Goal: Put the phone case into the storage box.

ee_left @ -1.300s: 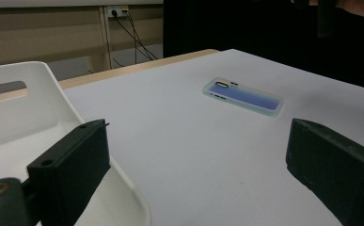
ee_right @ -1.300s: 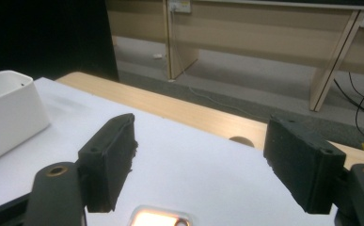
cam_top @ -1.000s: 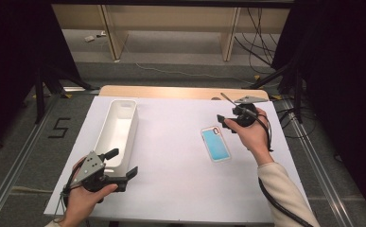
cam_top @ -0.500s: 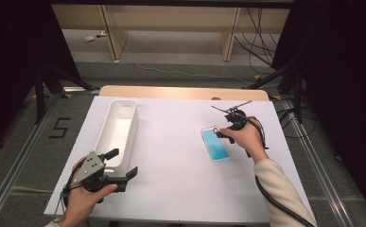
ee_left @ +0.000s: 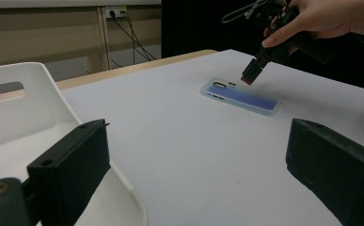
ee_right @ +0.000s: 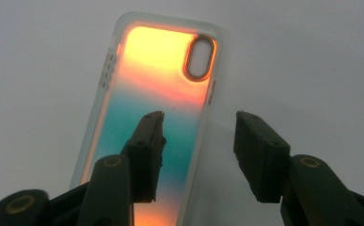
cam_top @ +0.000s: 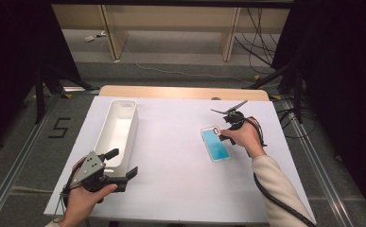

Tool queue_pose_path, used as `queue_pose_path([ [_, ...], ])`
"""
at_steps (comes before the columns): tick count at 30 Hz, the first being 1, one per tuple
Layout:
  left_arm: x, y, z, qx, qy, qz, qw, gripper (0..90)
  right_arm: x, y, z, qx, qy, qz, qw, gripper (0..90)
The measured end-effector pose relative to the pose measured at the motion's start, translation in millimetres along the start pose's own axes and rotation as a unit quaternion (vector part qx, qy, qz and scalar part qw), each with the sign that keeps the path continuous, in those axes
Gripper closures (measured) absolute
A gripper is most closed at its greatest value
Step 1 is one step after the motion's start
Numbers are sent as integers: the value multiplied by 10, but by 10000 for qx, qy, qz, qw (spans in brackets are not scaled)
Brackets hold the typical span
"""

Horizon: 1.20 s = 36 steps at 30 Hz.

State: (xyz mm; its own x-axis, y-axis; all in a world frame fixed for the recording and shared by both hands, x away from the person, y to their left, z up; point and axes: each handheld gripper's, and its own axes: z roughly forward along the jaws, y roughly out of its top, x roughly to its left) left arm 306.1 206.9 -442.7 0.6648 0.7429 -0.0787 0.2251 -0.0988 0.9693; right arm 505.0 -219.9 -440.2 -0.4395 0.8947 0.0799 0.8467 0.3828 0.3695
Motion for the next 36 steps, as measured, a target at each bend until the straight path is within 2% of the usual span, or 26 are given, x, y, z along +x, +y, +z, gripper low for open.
queue_pose_path([
  [1,0,0,0,1,-1,0,10000,63,0,0,0,0,0,0,10000,548],
  [2,1,0,0,2,-5,-1,10000,62,10,5,31,138,-17,68,9999,551],
  [3,0,0,-1,-1,-6,-3,10000,63,-7,7,40,157,-26,-62,9999,552],
  [4,0,0,-1,-1,-6,-3,10000,62,-3,7,43,188,70,17,9998,552],
  [5,0,0,-1,-1,-4,-3,10000,63,-21,8,68,174,-13,-113,9998,557],
  [6,0,0,-1,-2,-5,-2,10000,63,2,8,74,202,18,37,9998,559],
  [7,0,0,-1,-3,-4,-2,10000,63,-9,9,84,299,8,-49,9995,562],
  [9,0,-1,0,0,-7,-7,10000,63,-17,17,84,285,78,-122,9995,564],
  [11,-1,-1,0,1,-8,-7,10000,63,-8,23,105,351,-9,-73,9994,569],
  [12,-1,0,1,-1,-7,-7,10000,63,-10,27,104,391,-20,-185,9991,570],
  [13,-1,0,1,0,-9,-9,10000,63,-7,31,110,412,-35,-179,9990,576],
  [14,-1,-1,1,0,-13,-8,10000,63,11,37,116,376,39,-56,9993,578],
  [15,-1,-1,0,-2,-12,-10,10000,63,2,42,121,455,26,-148,9989,581],
  [16,-1,0,0,-1,-10,-7,10000,63,12,49,129,466,6,-87,9989,586],
  [17,1,0,-1,0,-13,-6,10000,63,11,46,148,377,14,-144,9992,588],
  [19,2,-1,-1,3,-13,-3,10000,63,4,67,146,515,13,-180,9985,597],
  [23,1,-1,0,0,-20,-8,10000,63,7,78,153,515,48,-186,9985,606],
  [27,2,0,-2,-3,-20,-7,10000,63,-5,77,182,398,46,-157,9991,625],
  [32,0,0,-2,-5,-21,-10,10000,63,-27,93,178,491,59,-123,9987,649],
  [35,1,0,-2,-4,-18,-7,10000,63,-32,87,192,360,55,-154,9992,660],
  [36,2,0,-2,-2,-20,-10,10000,63,-19,92,187,387,15,-64,9992,666],
])
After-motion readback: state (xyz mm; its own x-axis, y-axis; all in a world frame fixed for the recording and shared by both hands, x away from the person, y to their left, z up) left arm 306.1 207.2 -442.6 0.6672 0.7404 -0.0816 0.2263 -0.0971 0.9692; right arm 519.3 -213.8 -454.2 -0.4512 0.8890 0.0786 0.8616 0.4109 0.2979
